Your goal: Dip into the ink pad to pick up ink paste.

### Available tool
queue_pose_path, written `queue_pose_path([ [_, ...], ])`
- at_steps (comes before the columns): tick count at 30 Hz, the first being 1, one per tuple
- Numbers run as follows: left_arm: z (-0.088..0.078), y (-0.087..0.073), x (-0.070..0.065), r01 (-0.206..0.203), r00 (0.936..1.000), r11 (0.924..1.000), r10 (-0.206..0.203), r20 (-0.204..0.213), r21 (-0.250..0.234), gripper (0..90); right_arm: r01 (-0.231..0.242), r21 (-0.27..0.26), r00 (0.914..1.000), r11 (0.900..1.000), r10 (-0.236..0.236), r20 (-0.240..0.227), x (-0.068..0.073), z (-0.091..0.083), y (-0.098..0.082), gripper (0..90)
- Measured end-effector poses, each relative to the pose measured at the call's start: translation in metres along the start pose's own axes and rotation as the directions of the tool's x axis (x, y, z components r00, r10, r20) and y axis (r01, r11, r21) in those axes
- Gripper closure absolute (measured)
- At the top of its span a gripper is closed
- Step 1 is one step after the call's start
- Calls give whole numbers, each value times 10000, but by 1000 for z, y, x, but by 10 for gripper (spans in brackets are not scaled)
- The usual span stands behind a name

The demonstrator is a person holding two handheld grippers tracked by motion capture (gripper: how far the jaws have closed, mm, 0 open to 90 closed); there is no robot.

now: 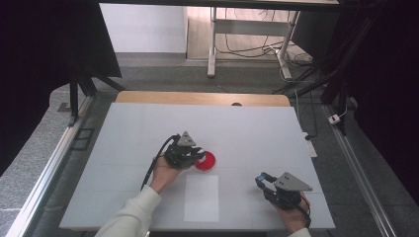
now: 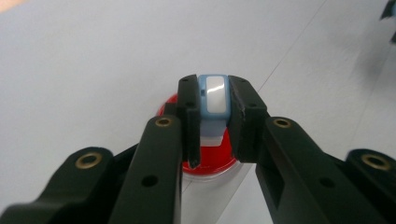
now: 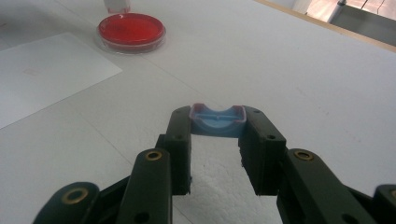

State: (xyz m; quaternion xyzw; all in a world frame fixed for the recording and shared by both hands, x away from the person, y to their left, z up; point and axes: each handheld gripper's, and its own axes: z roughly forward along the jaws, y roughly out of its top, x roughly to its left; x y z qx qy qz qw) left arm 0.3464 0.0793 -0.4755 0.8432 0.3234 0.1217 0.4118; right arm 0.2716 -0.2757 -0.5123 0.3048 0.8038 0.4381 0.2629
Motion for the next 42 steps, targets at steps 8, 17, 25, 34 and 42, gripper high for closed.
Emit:
queue_pose_path([
  [8, -16, 7, 0, 96, 9999, 9977, -89, 107, -670, 760, 27, 21, 10000, 10000, -27, -4, 0, 0, 0, 647],
  [17, -4, 4, 1, -9, 9999, 9994, 6, -104, -347, 760, 52, 43, 10000, 10000, -52, -14, 1, 1, 0, 647],
  [25, 8, -1, 2, -12, 10000, 10000, 13, -82, 40, 760, 59, 33, 10000, 10000, -59, 1, 1, 1, 0, 647],
  [34, 17, -5, 1, -144, 9998, 9991, 151, -159, 409, 759, 72, 35, 10000, 10000, -72, 9, 0, 0, 0, 647],
  [42, 16, -5, 2, -197, 9991, 9987, 215, -369, 472, 759, 85, 49, 10000, 10000, -85, 18, 1, 0, 0, 647],
])
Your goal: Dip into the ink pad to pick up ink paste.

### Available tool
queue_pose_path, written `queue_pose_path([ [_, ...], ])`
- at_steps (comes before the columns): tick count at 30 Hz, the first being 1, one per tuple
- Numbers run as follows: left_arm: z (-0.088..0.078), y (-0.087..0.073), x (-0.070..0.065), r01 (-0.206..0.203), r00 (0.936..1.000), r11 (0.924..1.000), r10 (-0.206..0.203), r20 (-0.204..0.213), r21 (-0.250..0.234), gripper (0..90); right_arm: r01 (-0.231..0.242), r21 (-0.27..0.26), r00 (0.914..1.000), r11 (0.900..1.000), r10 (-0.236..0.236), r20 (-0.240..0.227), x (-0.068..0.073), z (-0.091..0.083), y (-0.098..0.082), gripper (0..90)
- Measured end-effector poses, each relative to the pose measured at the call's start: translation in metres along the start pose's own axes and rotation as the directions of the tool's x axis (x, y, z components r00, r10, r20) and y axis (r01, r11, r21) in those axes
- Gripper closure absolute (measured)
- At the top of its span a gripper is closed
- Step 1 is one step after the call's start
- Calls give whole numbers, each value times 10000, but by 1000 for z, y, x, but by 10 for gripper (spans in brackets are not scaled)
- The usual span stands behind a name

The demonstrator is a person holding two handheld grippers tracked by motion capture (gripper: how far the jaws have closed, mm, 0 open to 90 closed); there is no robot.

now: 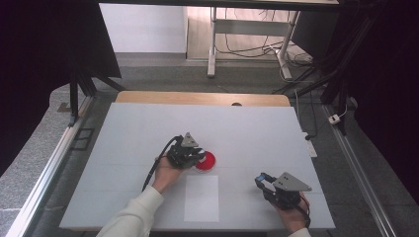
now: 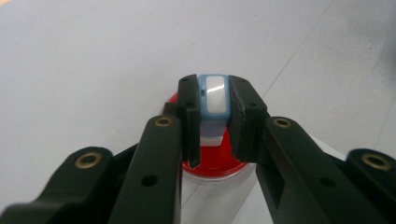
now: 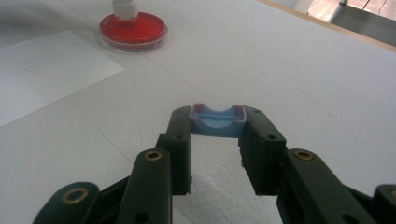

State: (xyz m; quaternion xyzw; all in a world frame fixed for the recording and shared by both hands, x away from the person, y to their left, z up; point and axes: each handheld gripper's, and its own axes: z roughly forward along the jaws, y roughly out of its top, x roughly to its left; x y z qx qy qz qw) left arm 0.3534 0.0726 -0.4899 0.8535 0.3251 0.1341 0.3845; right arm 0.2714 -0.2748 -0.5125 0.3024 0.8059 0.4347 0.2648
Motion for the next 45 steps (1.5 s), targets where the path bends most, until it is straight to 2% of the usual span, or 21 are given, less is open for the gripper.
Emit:
queue_pose_path([
  [8, 7, -1, -1, -110, 9999, 9996, 110, -8, 252, 759, 6, -9, 10000, 10000, -6, 8, 0, 0, 0, 647],
  [16, 8, 0, -4, -213, 9997, 9994, 217, -148, 268, 760, 3, -1, 10000, 10000, -3, -47, 0, 0, 0, 647],
  [26, 9, 0, -4, -142, 9997, 9995, 147, -175, 269, 761, 15, 4, 10000, 10000, -15, -34, 0, 0, 0, 647],
  [45, 11, -1, -6, -315, 9991, 9986, 327, -270, 435, 761, 36, 27, 10000, 10000, -35, -71, 1, 1, 0, 647],
])
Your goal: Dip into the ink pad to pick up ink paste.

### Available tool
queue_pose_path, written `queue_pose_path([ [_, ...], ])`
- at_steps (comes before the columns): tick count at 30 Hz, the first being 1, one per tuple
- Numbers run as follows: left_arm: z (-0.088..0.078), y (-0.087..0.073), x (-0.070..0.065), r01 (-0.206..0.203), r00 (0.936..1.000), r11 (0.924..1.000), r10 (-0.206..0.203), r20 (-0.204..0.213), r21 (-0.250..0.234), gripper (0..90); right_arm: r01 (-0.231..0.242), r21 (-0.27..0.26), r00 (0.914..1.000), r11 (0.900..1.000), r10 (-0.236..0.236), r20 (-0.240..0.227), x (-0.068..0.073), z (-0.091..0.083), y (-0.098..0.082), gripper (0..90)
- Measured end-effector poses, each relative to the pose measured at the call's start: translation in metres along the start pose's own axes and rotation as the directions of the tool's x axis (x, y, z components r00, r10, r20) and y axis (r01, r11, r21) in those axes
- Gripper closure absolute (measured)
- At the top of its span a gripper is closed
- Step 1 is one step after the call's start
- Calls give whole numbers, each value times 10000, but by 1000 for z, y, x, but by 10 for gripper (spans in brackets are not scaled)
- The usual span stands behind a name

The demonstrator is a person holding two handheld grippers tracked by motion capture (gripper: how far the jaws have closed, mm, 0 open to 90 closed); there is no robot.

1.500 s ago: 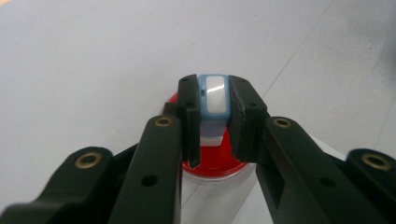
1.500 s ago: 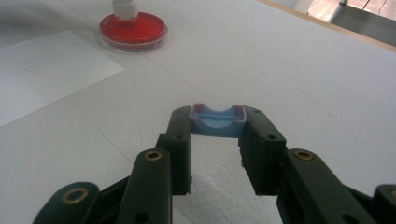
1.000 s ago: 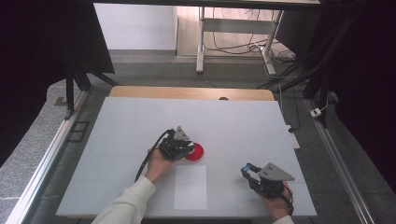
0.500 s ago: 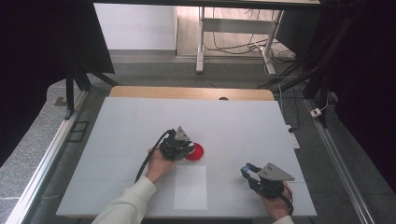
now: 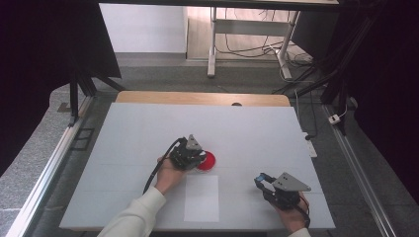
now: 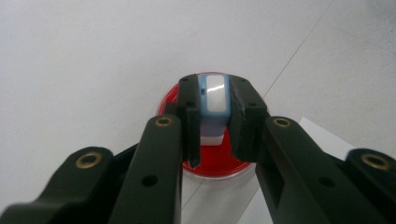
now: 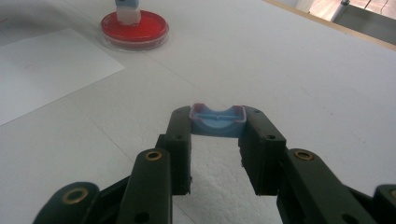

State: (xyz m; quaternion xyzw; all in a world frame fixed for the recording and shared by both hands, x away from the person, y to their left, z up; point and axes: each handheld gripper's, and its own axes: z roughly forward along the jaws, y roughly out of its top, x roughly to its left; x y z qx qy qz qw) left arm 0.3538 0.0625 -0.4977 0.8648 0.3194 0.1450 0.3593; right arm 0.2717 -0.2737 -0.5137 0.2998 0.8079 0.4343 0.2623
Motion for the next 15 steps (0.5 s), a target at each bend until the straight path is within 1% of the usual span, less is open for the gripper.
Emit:
queue_pose_path([
  [7, -3, 0, 2, 252, 9996, 9995, -250, 111, -170, 761, 12, -22, 10000, 10000, -12, 9, 0, 1, 0, 647],
  [12, -3, 1, 1, 194, 9998, 9997, -192, 105, -147, 760, -13, -10, 10000, 10000, 13, 16, 0, 0, 0, 647],
  [14, -5, 1, 2, 266, 9993, 9993, -260, 260, -249, 760, 20, 12, 10000, 10000, -20, 75, -1, 0, 0, 647],
  [15, -6, 2, 2, 319, 9991, 9990, -310, 276, -328, 760, -8, -47, 10000, 10000, 8, 17, -1, 0, 0, 648],
])
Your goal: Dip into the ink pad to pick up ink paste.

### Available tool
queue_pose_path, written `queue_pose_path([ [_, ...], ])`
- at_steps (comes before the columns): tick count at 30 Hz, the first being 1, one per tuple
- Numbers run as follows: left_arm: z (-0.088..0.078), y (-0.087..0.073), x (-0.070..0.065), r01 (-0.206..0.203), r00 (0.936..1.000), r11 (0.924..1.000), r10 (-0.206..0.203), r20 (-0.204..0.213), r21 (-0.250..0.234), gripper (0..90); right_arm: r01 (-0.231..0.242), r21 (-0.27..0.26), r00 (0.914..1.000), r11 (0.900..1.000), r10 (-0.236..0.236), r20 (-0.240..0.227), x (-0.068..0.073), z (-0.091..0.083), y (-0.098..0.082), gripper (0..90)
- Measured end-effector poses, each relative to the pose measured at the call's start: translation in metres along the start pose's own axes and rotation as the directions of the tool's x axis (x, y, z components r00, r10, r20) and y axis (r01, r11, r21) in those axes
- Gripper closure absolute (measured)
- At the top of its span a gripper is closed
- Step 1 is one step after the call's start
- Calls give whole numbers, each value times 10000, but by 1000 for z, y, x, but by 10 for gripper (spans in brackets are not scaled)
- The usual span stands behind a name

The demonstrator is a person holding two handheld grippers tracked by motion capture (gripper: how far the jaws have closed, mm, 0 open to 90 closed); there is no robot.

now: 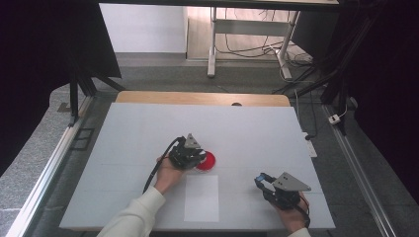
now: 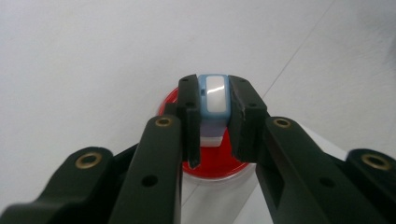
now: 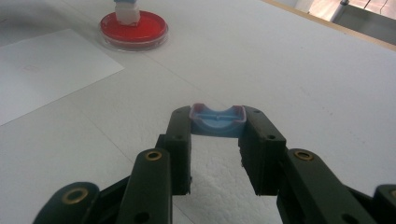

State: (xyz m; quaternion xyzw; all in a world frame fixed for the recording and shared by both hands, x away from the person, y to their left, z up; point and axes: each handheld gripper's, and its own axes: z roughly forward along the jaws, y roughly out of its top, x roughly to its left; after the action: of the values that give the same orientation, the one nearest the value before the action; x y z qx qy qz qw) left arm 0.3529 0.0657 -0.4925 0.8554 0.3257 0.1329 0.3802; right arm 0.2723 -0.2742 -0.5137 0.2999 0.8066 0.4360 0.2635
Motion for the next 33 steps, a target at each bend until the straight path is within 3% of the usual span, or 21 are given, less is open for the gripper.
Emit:
queue_pose_path([
  [18, -39, 8, 5, 92, 9983, 9951, -34, 587, -988, 759, 16, 44, 10000, 10000, -16, 57, 1, -1, 0, 647],
  [33, -63, 6, 2, 62, 9944, 9903, 85, 1056, -1384, 758, 65, -36, 10000, 10000, -65, -28, 1, 0, 0, 647],
])
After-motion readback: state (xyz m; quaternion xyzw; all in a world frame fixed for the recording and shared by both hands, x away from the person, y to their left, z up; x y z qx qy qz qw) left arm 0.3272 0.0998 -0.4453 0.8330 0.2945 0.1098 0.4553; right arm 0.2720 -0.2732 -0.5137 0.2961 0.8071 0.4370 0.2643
